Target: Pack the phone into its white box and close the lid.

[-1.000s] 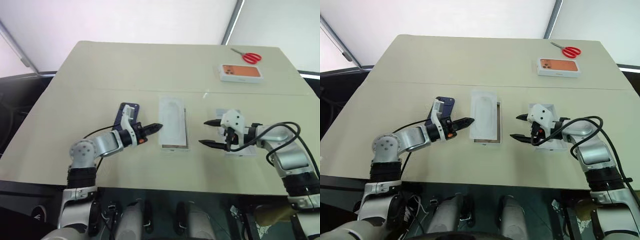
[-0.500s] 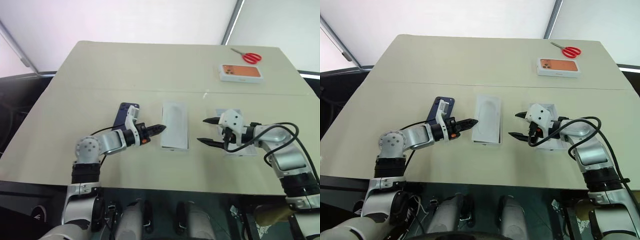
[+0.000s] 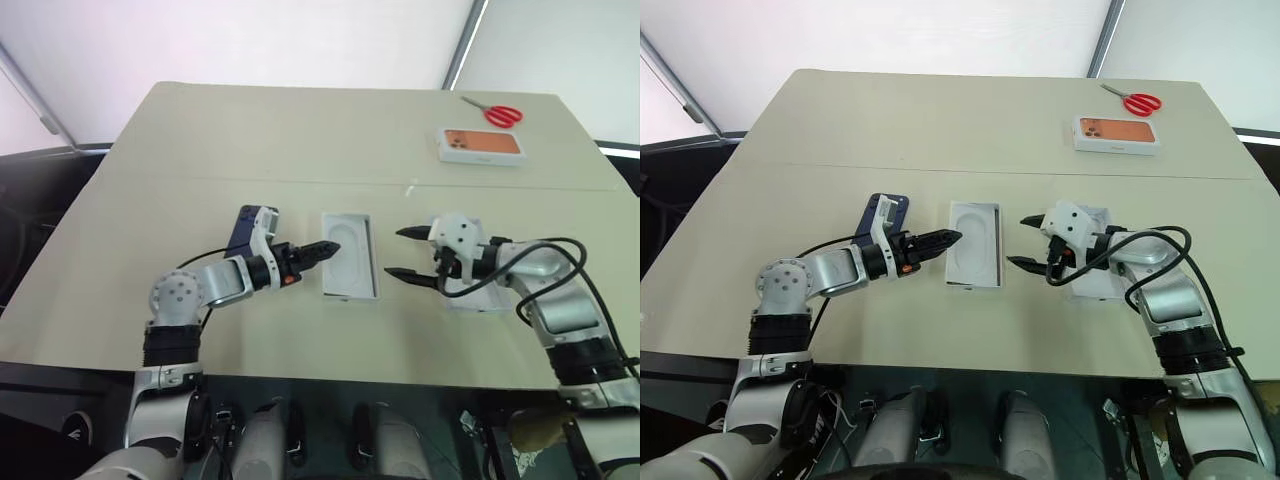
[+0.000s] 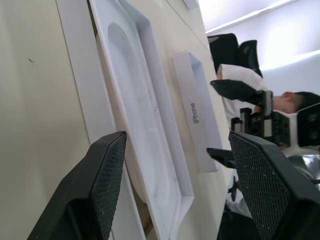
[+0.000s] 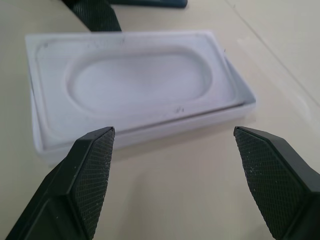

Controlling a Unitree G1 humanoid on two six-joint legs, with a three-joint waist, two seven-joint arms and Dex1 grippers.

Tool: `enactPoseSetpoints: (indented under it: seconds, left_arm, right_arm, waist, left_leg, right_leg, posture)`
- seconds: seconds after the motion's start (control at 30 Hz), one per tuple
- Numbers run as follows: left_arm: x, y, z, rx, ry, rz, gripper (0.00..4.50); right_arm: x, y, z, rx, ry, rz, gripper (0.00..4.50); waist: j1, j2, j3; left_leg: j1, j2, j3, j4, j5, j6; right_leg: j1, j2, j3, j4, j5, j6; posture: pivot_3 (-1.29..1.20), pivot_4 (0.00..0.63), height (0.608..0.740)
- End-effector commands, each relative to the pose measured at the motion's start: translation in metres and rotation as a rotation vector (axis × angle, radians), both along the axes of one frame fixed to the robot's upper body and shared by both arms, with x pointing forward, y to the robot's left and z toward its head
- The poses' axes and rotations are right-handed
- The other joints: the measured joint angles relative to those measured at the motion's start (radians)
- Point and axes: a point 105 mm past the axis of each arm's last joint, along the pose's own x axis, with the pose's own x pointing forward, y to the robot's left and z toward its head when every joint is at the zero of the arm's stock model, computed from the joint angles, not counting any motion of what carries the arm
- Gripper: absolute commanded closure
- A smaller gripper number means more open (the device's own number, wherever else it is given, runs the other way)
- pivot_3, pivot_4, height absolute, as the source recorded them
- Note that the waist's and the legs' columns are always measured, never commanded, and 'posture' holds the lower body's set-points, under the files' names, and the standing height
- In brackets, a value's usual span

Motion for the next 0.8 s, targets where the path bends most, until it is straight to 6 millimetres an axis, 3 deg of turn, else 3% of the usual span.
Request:
enactPoseSetpoints:
  seconds: [0.03,0.17,0.23,0.27,0.47,0.6,0.8]
  left_arm:
    - [0.001,0.003,0.023,0.015,-0.108,-0.005,1.08]
    - [0.0,0.01,0.03,0.038,-0.166,0.005,1.08]
    - [0.001,0.016,0.034,0.066,-0.214,0.018,1.02]
    - [0.001,0.018,0.034,0.075,-0.227,0.022,1.02]
    - [-0.001,0.042,0.038,0.174,-0.385,0.048,1.02]
    - [-0.002,0.06,0.035,0.24,-0.442,0.069,1.02]
    - [-0.001,0.067,0.027,0.267,-0.422,0.1,1.02]
  right_arm:
    - [0.008,0.011,0.028,0.132,-0.039,-0.015,0.5]
    - [0.008,0.036,0.028,0.18,-0.004,0.008,0.5]
    - [0.011,0.047,0.018,0.146,0.009,0.007,1.04]
    - [0.012,0.049,0.016,0.135,0.006,0.002,1.36]
    - [0.015,0.072,-0.003,0.027,-0.009,0.009,4.45]
    - [0.013,0.082,-0.02,-0.054,-0.005,0.024,4.45]
    - [0.015,0.077,-0.032,-0.171,-0.02,0.029,4.45]
  waist:
    - [-0.001,0.0,0.0]
    - [0.0,0.0,0.0]
    - [-0.002,0.0,0.0]
    - [-0.003,0.0,0.0]
    - [-0.008,0.001,0.0]
    - [-0.014,0.001,0.0]
    - [-0.023,0.001,0.001]
  left_leg:
    - [0.0,0.0,0.0,0.0,0.0,0.0]
    - [0.0,0.0,0.0,0.0,0.0,0.0]
    - [0.0,0.0,0.0,0.0,0.0,0.0]
    - [0.0,0.0,0.0,0.0,0.0,0.0]
    - [-0.001,0.0,0.001,-0.001,0.0,-0.001]
    - [-0.001,0.0,0.001,-0.002,0.0,-0.001]
    - [-0.001,0.0,0.001,-0.002,0.0,-0.001]
  right_leg:
    - [0.0,0.0,0.0,0.0,0.0,0.0]
    - [0.0,0.0,0.0,0.0,0.0,0.0]
    - [0.0,0.0,0.0,0.0,0.0,0.0]
    - [0.0,0.0,0.0,0.0,0.0,0.0]
    - [-0.002,0.0,0.0,0.0,0.0,0.0]
    - [-0.002,0.0,0.0,0.0,0.0,0.0]
    - [-0.002,0.0,0.0,0.0,0.0,0.0]
  posture:
    - [0.0,0.15,0.738]
    - [0.0,0.15,0.738]
    - [0.0,0.15,0.738]
    - [0.0,0.15,0.738]
    - [0.0,0.15,0.738]
    - [0.0,0.15,0.738]
    - [0.0,0.15,0.738]
